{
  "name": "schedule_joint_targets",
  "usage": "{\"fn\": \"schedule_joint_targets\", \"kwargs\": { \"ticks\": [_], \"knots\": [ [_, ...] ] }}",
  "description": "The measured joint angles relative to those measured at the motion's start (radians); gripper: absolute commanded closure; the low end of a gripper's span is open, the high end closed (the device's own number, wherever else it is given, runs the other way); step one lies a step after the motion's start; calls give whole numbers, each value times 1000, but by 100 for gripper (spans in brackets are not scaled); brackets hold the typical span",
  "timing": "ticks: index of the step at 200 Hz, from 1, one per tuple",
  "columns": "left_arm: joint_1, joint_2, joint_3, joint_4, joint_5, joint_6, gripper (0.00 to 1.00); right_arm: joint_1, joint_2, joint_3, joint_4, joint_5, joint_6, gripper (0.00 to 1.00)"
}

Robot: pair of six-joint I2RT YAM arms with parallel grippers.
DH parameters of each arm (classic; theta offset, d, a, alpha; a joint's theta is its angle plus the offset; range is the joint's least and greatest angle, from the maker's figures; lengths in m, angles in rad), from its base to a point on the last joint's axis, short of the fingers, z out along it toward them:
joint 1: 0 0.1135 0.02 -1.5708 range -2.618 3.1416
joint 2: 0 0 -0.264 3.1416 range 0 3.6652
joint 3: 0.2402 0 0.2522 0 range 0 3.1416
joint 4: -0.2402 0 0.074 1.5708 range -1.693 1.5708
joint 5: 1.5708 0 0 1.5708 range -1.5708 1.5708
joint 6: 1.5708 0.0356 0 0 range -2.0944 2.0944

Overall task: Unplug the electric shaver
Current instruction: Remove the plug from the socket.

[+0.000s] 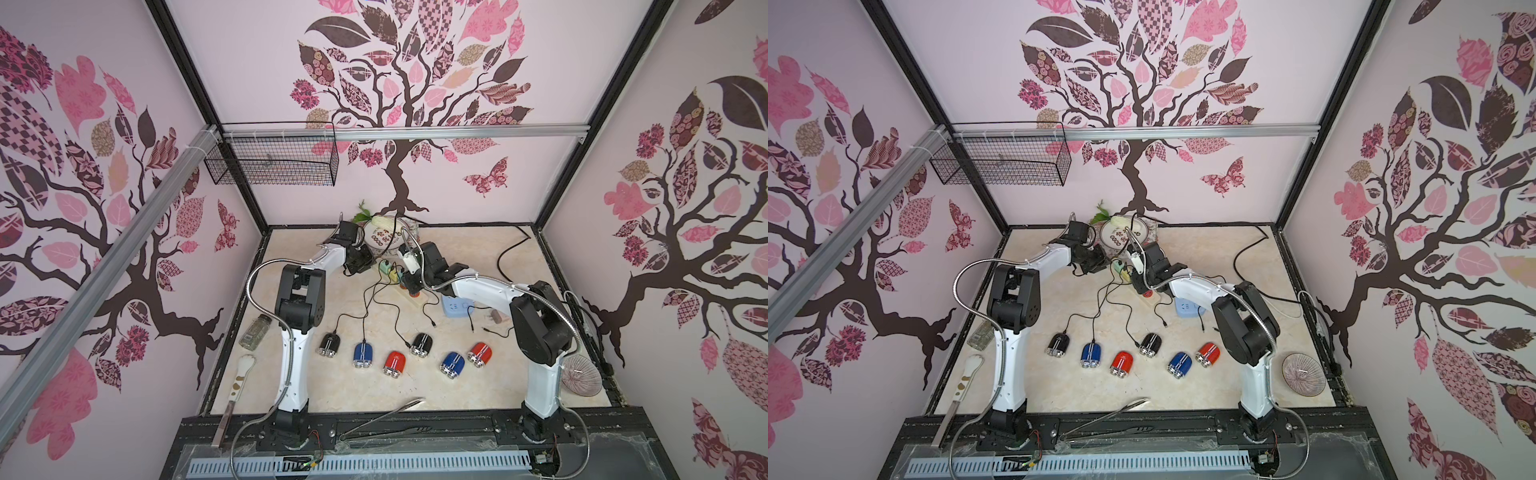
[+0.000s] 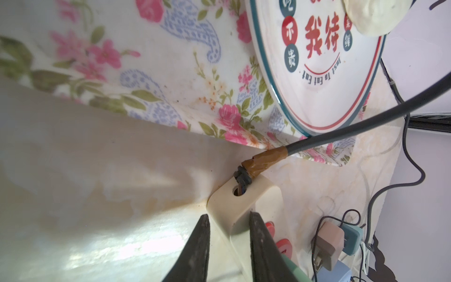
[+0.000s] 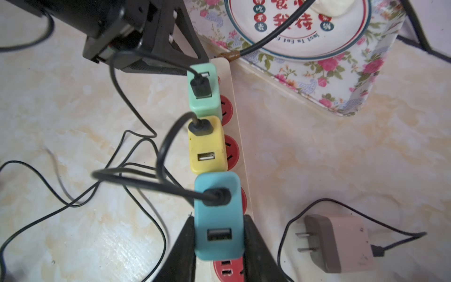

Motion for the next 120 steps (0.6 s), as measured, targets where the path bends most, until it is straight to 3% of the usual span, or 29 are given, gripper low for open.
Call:
{"fn": "schedule_joint_targets", "kwargs": {
  "ticks": [120],
  "knots": [
    [0, 0, 3, -7, -6, 1, 70, 23, -95, -95, -31, 74, 50, 71]
  ]
}}
